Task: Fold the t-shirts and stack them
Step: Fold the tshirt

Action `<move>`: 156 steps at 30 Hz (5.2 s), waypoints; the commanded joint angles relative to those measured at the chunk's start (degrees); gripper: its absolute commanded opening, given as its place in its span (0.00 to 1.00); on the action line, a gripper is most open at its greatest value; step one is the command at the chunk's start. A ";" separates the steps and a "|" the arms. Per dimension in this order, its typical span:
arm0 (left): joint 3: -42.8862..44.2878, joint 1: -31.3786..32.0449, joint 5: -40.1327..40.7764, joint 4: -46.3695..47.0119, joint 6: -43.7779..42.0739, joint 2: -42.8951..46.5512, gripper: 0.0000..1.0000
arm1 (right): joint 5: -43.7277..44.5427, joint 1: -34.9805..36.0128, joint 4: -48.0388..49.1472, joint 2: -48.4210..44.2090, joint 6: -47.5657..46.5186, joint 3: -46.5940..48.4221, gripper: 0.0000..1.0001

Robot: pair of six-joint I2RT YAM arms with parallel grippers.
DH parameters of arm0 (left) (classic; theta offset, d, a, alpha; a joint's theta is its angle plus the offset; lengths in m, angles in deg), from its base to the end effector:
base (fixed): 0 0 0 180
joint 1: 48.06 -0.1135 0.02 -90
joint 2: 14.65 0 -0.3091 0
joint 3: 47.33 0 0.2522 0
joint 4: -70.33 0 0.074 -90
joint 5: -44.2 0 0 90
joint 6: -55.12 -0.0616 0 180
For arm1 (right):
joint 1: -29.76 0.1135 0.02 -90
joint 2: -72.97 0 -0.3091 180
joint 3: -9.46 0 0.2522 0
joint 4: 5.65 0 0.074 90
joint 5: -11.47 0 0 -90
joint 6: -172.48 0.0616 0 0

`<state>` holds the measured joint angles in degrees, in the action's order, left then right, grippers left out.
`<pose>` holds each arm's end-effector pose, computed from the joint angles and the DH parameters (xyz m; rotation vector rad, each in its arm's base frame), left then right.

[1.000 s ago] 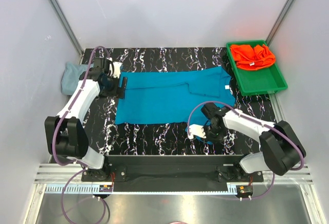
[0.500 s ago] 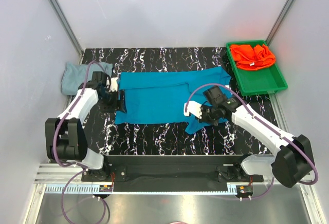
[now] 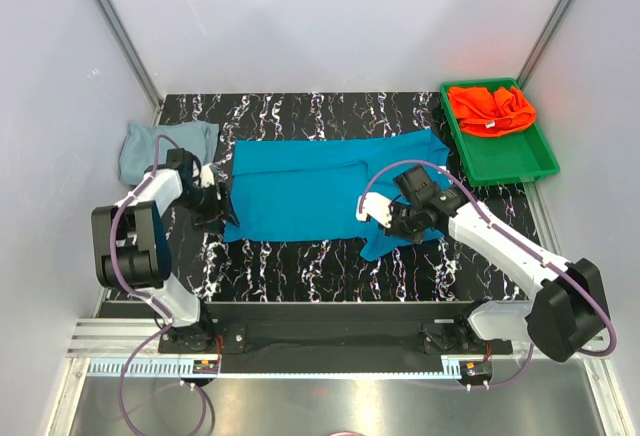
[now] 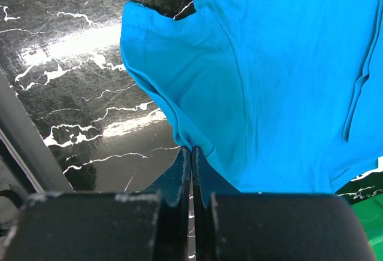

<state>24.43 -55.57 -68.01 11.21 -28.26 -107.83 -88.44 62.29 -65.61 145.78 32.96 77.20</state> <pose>0.2940 0.0153 0.2008 -0.3122 2.9045 -0.5714 0.1939 0.1362 0.2644 -1.7996 1.9899 0.1423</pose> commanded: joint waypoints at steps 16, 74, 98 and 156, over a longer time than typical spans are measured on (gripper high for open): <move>-2.63 -2.60 -2.48 1.68 2.70 -6.48 0.60 | 0.95 0.34 3.74 1.27 1.35 2.62 0.00; 42.54 0.04 -5.64 -13.87 -10.04 -19.49 0.00 | 4.02 -22.69 18.07 19.46 18.40 25.02 0.00; 54.32 2.15 -3.01 -12.47 -10.74 -32.93 0.00 | 3.76 -24.18 22.55 33.88 19.90 36.99 0.00; 46.59 13.04 -5.03 -10.89 -11.27 -34.17 0.83 | -24.99 -24.54 12.36 51.37 43.80 49.37 0.80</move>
<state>72.01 -42.70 -73.96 -0.14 -38.67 -143.31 -110.32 38.12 -52.65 196.25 74.31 120.96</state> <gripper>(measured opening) 0.828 0.800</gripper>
